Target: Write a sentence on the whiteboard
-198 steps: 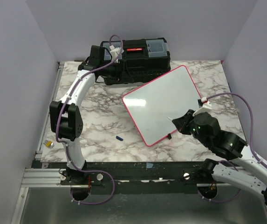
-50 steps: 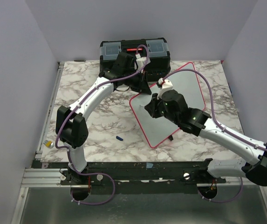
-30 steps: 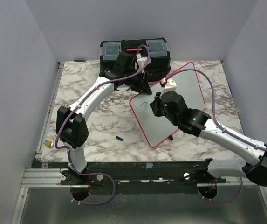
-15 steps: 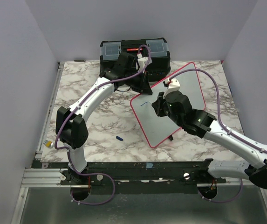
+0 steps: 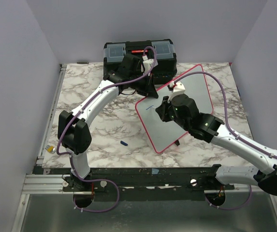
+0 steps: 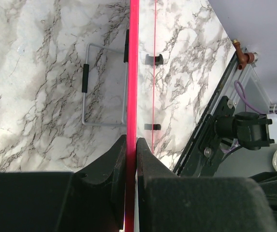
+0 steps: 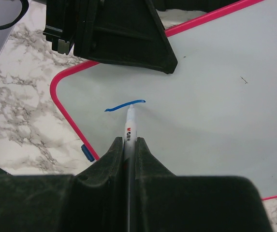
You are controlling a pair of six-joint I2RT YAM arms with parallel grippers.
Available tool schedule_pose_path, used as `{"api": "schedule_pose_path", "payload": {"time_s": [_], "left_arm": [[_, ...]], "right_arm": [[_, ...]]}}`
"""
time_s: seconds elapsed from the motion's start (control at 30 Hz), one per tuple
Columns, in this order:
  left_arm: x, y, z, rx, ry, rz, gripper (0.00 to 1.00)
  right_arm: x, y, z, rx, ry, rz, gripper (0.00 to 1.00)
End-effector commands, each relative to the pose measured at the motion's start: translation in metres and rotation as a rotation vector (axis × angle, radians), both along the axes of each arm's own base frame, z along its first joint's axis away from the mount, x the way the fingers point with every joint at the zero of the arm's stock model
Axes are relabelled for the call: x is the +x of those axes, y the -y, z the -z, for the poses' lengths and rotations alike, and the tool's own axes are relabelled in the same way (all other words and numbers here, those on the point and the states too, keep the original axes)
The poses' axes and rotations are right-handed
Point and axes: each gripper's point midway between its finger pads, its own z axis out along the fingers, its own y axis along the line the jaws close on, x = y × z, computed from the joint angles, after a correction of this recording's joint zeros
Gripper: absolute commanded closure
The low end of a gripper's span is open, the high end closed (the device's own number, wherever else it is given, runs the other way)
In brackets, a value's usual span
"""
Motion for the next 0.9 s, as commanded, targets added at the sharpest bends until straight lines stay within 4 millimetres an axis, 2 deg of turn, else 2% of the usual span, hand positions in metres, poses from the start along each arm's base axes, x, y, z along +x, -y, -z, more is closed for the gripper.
{"api": "schedule_pose_path", "payload": {"time_s": [0.0, 0.87], "left_arm": [[-0.0157, 0.002, -0.0058, 0.023, 0.025, 0.036, 1.0], [-0.0218, 0.0041, -0.0008, 0.035, 0.026, 0.045, 1.0]], "right_arm": [[0.0015, -0.0074, -0.0017, 0.012, 0.001, -0.018, 0.99], [0.0097, -0.0058, 0.0011, 0.011, 0.017, 0.026, 0.99]]}}
